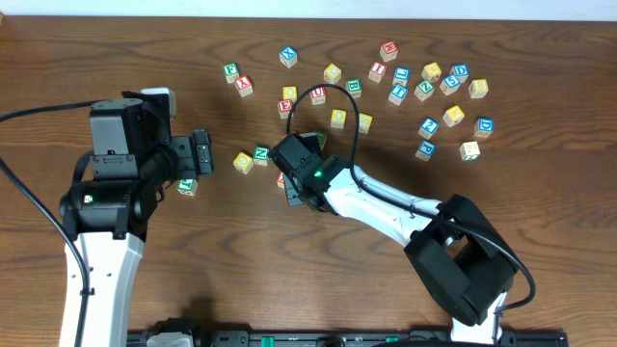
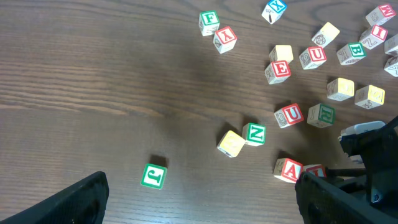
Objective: Spell out AI2
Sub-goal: 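Open the right gripper and withdraw it toward the far right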
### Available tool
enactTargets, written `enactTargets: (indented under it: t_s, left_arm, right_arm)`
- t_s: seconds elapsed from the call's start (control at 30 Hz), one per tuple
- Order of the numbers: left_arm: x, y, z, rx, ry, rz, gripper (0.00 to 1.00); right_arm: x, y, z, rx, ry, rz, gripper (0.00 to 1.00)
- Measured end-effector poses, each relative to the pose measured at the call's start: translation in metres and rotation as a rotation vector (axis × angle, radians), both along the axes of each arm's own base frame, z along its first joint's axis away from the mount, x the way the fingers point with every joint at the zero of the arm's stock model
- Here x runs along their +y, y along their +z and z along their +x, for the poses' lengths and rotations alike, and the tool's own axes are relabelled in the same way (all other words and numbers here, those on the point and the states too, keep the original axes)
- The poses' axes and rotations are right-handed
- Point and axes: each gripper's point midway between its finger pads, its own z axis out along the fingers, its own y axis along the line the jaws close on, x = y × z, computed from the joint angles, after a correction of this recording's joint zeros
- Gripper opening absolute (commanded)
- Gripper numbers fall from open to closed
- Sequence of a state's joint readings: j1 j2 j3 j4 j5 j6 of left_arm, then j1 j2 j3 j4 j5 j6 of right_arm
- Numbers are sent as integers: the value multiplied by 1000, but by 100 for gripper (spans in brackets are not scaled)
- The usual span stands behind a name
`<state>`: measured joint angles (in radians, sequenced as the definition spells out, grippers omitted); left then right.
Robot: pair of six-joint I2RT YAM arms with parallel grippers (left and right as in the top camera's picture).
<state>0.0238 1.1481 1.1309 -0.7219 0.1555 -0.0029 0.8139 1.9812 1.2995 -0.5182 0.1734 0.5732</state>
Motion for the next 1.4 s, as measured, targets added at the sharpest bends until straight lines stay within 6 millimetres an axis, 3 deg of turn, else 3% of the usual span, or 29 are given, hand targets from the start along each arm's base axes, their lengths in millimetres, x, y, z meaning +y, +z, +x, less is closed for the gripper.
enactTargets:
  t_s: [0.87,1.03,1.2,1.27,1.4]
  left_arm:
    - [0,0,0,0,0,0,94]
    - [0,0,0,0,0,0,94]
    - [0,0,0,0,0,0,94]
    - [0,0,0,0,0,0,95]
    - [0,0,0,0,0,0,94]
  right_arm:
    - [-1,3,-6,19,49,-13,36]
    - [2,35,-4,-34,66,32,37]
    - [1,77,0,-117,68,78,49]
    - [-7,99,4,-175,49,76,54]
    - [-32,119,10,-239,-21,7,62]
